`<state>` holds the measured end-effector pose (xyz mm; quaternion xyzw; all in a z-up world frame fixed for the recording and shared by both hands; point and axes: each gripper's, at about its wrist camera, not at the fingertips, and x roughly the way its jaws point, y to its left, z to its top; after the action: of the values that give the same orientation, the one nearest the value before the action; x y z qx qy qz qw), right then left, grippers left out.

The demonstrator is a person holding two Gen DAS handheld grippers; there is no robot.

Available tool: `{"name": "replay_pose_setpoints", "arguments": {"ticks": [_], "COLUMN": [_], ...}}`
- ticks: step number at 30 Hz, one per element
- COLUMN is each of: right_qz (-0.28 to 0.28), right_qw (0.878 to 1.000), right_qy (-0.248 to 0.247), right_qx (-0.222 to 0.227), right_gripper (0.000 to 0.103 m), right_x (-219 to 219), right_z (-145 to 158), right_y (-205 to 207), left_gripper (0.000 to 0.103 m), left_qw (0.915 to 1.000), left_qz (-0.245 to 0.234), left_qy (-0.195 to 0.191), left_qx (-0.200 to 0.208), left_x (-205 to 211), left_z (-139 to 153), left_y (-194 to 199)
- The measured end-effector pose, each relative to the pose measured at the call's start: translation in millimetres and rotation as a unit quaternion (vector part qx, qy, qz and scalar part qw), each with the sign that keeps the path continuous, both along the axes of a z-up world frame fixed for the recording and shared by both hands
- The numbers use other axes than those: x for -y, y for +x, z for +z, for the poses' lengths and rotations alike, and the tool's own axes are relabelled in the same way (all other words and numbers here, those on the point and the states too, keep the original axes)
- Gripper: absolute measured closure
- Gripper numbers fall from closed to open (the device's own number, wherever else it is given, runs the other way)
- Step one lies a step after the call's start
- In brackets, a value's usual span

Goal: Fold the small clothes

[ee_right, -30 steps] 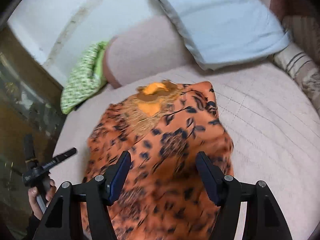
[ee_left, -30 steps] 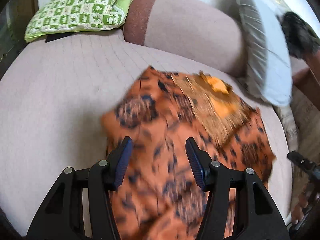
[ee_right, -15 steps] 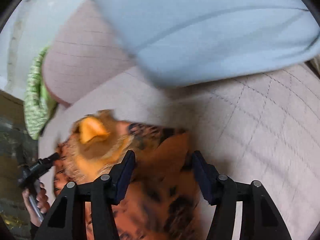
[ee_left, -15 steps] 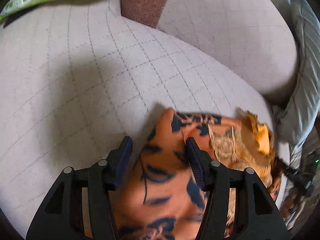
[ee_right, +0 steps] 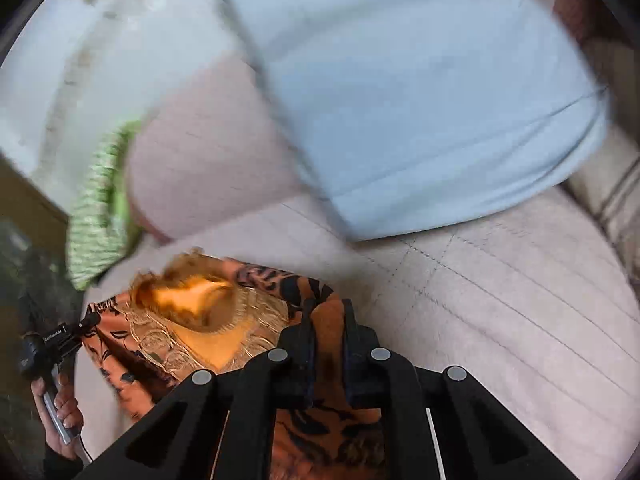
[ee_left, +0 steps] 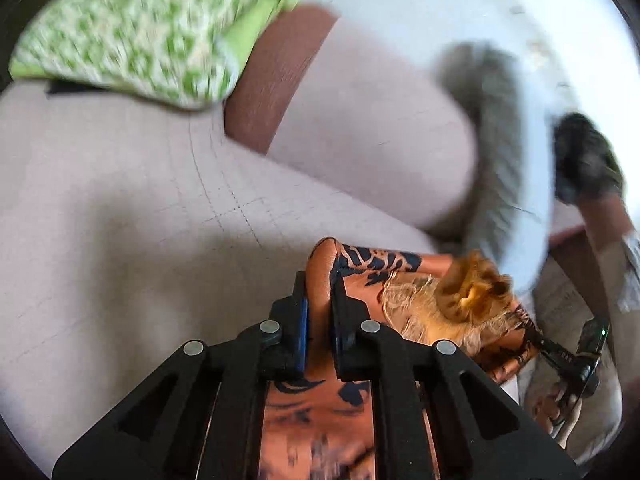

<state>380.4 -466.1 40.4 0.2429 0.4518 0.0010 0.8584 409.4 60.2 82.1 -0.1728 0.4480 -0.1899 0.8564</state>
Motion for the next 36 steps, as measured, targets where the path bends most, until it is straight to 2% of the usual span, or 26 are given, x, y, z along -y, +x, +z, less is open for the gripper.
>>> {"name": "replay_pose_setpoints", "arguments": {"ticks": [3,5,7,9,10,12,13,14,15,16,19,20,22,24,26,28,30,33,35,36], "right_qz": [-0.007,-0.02,-0.035,-0.044,-0.054,-0.065,-0.066,-0.069,-0.068,-0.062,-0.066,-0.069,-0.077,-0.071,-0.073,-0.074,-0.069,-0.078,-0.074,-0.073], "right_qw": [0.999,0.997,0.995,0.995,0.995,0.996,0.997,0.997,0.997,0.997,0.993,0.994,0.993,0.994,0.996,0.997,0.996,0.993,0.991,0.991], "right_qy": [0.014,0.021,0.034,0.013,0.018,0.019,0.0,-0.023,-0.038,-0.044,-0.092,-0.088,-0.089,-0.073,-0.042,0.007,0.047,0.068,0.086,0.085], "right_qx": [0.045,0.07,0.091,0.087,0.076,0.049,0.038,0.024,-0.014,-0.033,-0.024,-0.016,-0.013,-0.027,-0.029,0.006,0.029,0.053,0.065,0.069], "right_gripper": [0.094,0.094,0.094,0.094,0.094,0.094,0.094,0.094,0.094,0.094,0.094,0.094,0.094,0.094,0.093,0.092,0.09,0.087,0.086,0.084], "right_x": [-5,-8,-14,-23,-29,-51,-60,-69,-78,-83,-88,-85,-86,-88,-86,-82,-80,-81,-83,-85], "right_z": [34,48,53,48,37,10,-4,-16,-34,-42,-29,-25,-23,-32,-33,-25,-22,-18,-15,-14], "right_y": [-78,-137,-207,-250,-278,-300,-310,-315,-317,-316,-322,-325,-339,-342,-345,-363,-376,-393,-398,-400], "left_gripper": [0.095,0.095,0.095,0.095,0.095,0.095,0.095,0.095,0.095,0.095,0.095,0.095,0.094,0.093,0.09,0.083,0.083,0.083,0.077,0.066], "left_qw": [0.999,0.9982,0.9982,0.9981,0.998,0.9957,0.9933,0.9917,0.992,0.9926,0.9941,0.9936,0.9919,0.991,0.9938,0.9951,0.9956,0.9975,0.9984,0.9989], "left_qz": [-0.004,0.002,0.019,0.045,0.055,0.077,0.082,0.083,0.076,0.07,0.063,0.06,0.049,0.047,0.048,0.055,0.065,0.058,0.05,0.041], "left_qy": [-0.008,-0.014,-0.016,-0.035,-0.031,0.004,0.03,0.057,0.078,0.085,0.088,0.095,0.109,0.104,0.073,0.049,0.031,0.016,0.021,0.015], "left_qx": [0.045,0.058,0.055,0.024,0.008,-0.051,-0.075,-0.08,-0.064,-0.051,-0.011,-0.009,-0.042,-0.07,-0.069,-0.066,-0.059,-0.038,-0.019,-0.014], "left_x": [-15,-23,-40,-56,-57,-55,-50,-43,-38,-35,-33,-32,-30,-35,-44,-53,-57,-49,-41,-36], "left_z": [30,33,23,-11,-26,-75,-93,-101,-98,-93,-70,-71,-87,-97,-91,-85,-81,-74,-66,-65], "left_y": [-80,-130,-182,-228,-240,-258,-259,-261,-263,-267,-288,-294,-295,-297,-297,-303,-316,-335,-343,-348]}}
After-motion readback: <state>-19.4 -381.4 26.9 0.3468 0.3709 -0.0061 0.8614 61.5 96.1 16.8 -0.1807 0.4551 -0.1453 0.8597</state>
